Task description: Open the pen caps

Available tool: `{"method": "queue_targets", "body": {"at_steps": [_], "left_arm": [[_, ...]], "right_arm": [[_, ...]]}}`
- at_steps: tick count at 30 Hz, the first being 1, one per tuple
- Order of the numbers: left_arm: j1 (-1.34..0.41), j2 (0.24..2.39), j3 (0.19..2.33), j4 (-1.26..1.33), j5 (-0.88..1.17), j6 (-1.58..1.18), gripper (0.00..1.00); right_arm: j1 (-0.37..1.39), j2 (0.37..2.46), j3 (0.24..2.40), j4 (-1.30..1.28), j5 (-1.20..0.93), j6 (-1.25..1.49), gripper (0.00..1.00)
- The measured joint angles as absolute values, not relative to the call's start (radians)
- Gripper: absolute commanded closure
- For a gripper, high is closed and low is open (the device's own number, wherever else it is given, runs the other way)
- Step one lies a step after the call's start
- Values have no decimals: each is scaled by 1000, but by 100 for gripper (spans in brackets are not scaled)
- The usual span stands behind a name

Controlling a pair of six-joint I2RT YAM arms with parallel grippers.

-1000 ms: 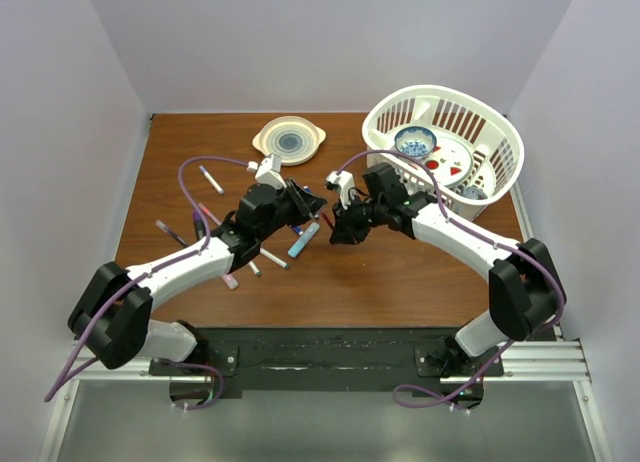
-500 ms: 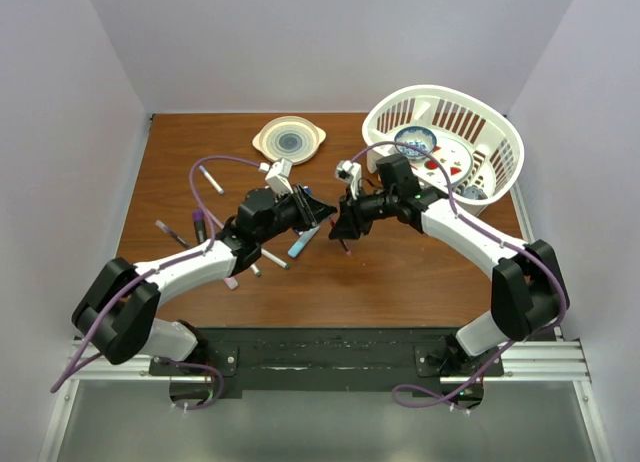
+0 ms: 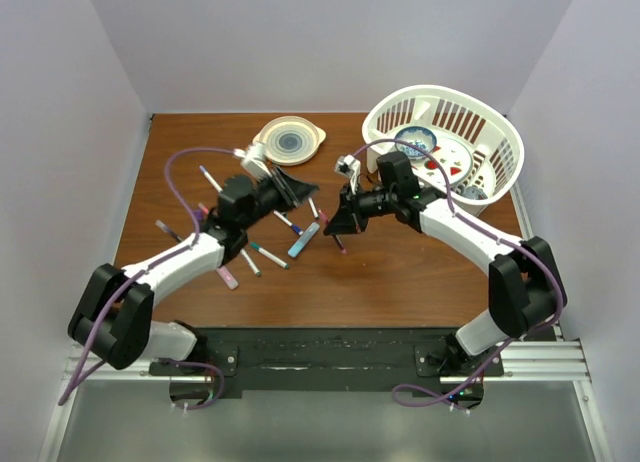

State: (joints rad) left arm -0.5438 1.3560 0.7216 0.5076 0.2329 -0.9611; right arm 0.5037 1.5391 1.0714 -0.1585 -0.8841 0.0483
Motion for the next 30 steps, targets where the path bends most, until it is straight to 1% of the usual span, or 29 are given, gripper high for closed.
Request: {"method": "queue_targets", "body": {"at_steps": [2, 5, 9, 12, 17, 21, 24, 30], "left_arm": [[-441, 1351, 763, 501, 196, -961, 100], [-334, 1349, 832, 488, 149, -958, 100], [-294, 1344, 888, 461, 143, -939, 100], [-259, 1339, 897, 403, 143, -904, 100], [-137, 1364, 855, 331, 147, -856, 100], [-47, 1468, 847, 278, 141, -809, 100], [-28, 1573, 898, 211, 128, -764, 100], [-27, 1844, 1190, 73, 69, -649, 100]], "right_arm": [[516, 1551, 1071, -183, -909, 48, 100], [537, 1570, 1071, -213, -915, 41, 100], [545, 1582, 1072, -260, -877, 11, 100], [545, 1582, 1077, -300, -735, -25, 100], [543, 1587, 1104, -361, -437, -91, 100], [542, 1631, 1149, -402, -268, -147, 100], [542, 1681, 1168, -421, -179, -183, 99], [523, 1767, 1184, -480, -85, -229, 95]]}}
